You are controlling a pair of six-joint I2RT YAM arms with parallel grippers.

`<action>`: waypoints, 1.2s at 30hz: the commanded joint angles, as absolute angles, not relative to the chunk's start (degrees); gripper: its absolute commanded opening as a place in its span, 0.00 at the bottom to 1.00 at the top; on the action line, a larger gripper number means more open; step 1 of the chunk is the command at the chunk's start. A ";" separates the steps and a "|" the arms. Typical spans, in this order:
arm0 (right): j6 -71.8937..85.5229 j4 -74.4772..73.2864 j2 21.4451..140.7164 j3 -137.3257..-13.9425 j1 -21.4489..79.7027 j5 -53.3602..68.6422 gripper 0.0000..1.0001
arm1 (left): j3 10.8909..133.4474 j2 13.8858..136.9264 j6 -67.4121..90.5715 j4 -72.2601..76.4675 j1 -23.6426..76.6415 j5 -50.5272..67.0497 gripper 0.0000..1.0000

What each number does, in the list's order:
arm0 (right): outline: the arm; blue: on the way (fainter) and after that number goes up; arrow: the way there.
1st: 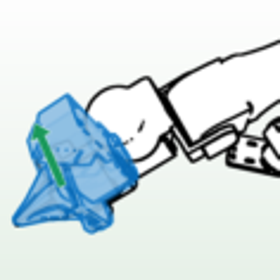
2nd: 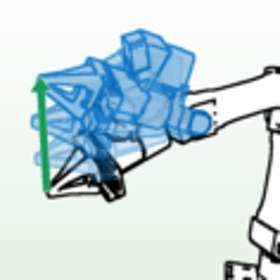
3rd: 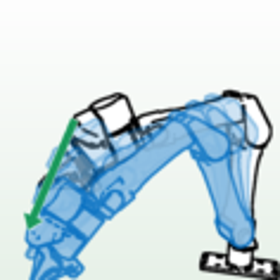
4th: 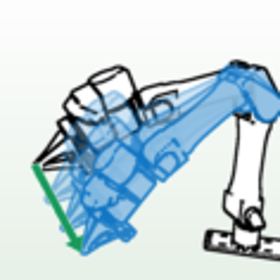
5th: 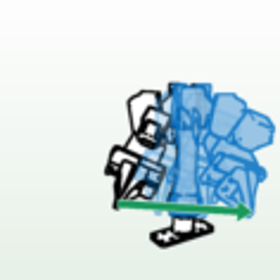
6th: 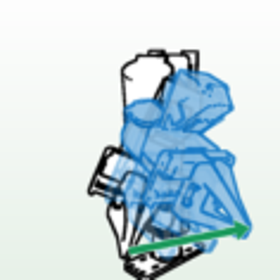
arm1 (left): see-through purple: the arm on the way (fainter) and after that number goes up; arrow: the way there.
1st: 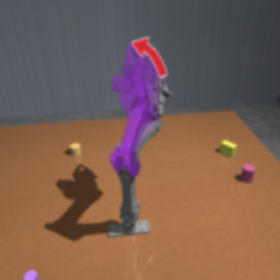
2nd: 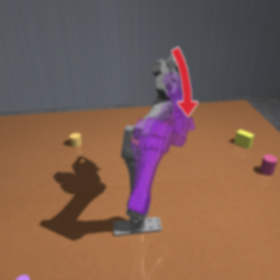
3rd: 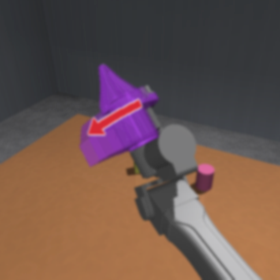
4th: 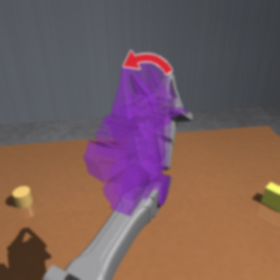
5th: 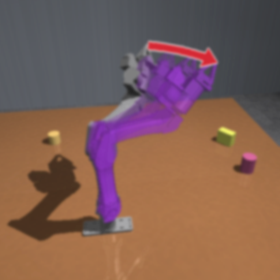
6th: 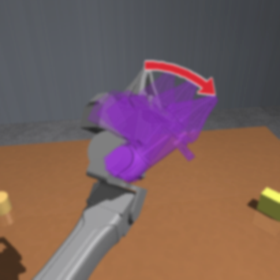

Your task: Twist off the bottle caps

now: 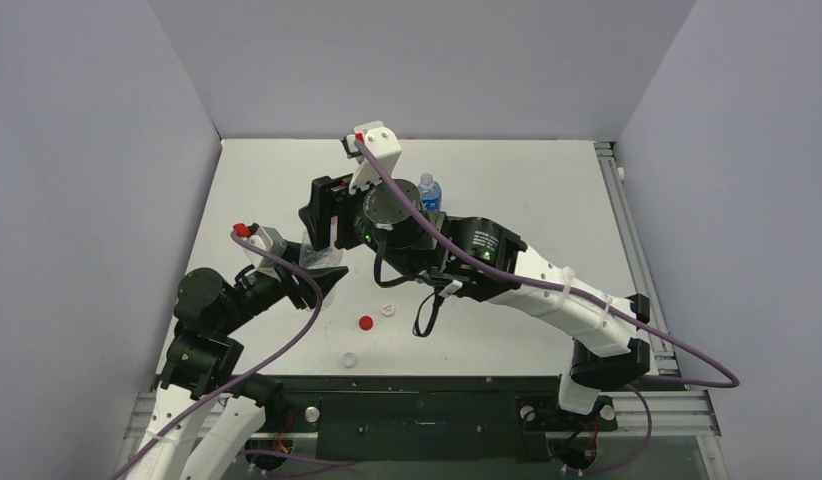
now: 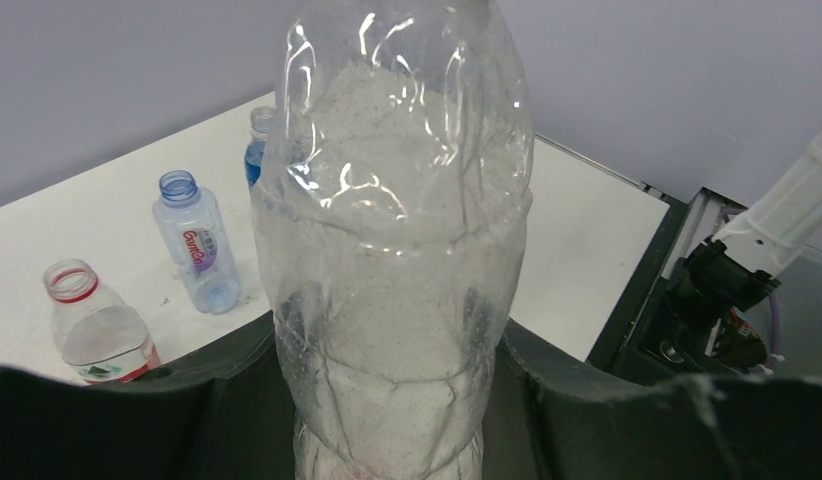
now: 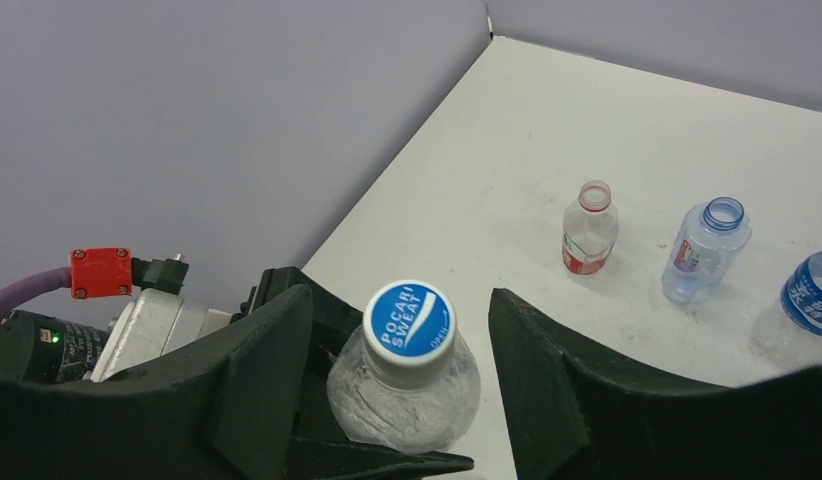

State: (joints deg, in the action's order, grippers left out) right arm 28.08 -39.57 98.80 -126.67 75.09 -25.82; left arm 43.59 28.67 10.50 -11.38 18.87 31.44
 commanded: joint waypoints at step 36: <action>19.00 -28.94 83.81 -115.88 75.24 -13.04 0.80 | 51.32 30.95 15.44 -8.09 20.83 54.81 0.10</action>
State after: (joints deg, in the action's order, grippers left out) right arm 18.28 -28.80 86.30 -114.52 72.71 12.56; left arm 48.60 30.63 30.15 1.19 20.69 63.13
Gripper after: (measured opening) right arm 0.788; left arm 0.466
